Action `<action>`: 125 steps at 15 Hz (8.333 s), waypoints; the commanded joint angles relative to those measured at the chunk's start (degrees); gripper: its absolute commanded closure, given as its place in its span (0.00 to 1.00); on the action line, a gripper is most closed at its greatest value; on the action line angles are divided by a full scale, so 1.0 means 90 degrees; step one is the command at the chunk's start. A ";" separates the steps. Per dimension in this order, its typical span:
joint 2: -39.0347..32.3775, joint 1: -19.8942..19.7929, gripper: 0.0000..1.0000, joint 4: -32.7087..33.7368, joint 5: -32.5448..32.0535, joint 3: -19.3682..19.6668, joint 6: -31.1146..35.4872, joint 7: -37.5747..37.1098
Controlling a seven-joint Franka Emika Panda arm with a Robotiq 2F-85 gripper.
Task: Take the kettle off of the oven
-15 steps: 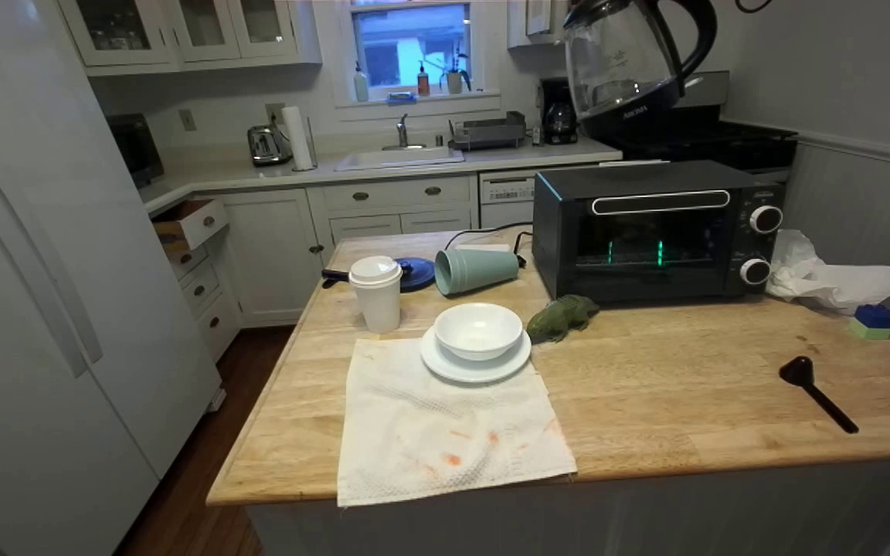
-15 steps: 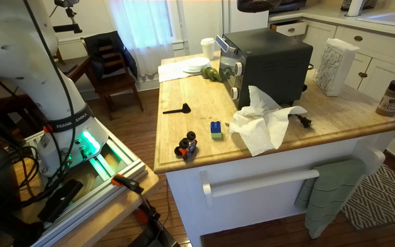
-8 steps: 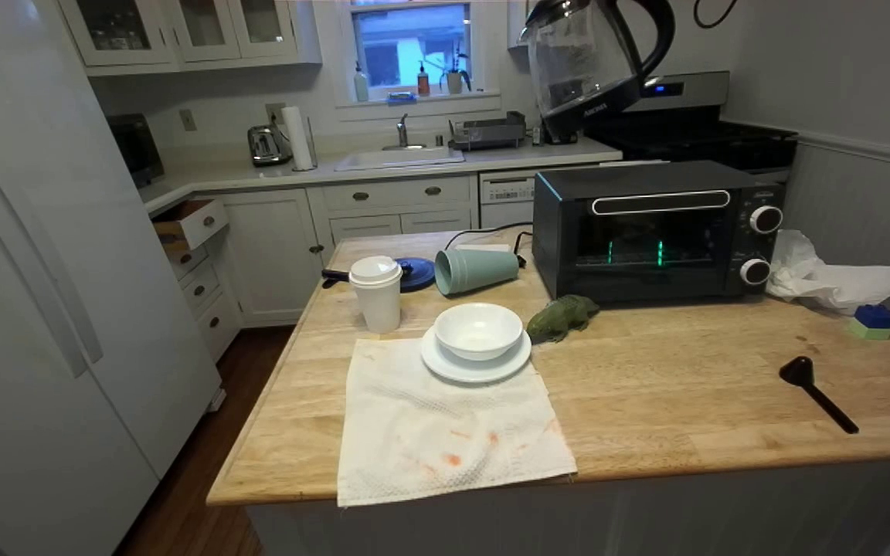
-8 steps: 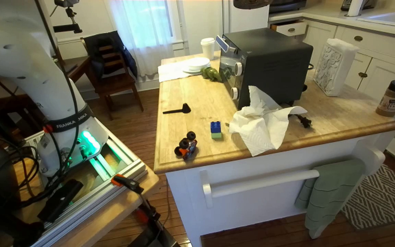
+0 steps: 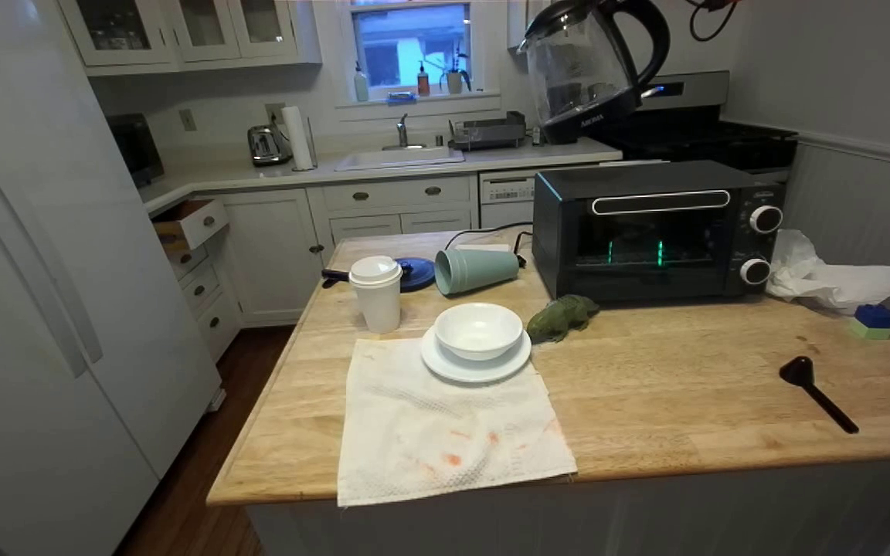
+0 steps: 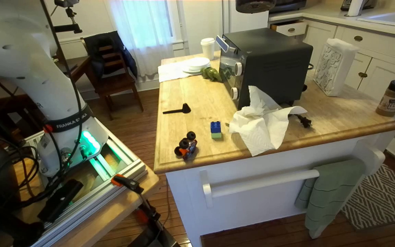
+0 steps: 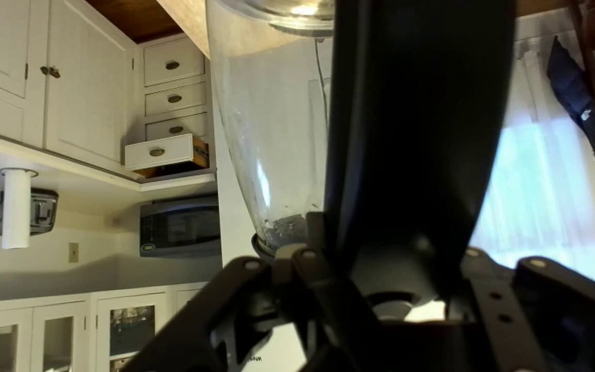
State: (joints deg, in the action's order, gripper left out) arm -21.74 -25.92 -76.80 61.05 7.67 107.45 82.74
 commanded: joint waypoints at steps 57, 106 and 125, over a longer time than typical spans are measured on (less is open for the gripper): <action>-0.5462 0.1815 0.81 0.5639 0.1137 -0.1101 0.1955 0.0113; -0.5956 0.1627 0.00 0.5663 0.0429 -0.2515 0.3229 -0.0205; -0.4420 0.1049 0.00 0.5698 -0.2066 -0.2171 -0.0929 -0.3448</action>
State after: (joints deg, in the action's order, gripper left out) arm -64.73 -15.79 -24.96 46.59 -12.45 103.81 61.21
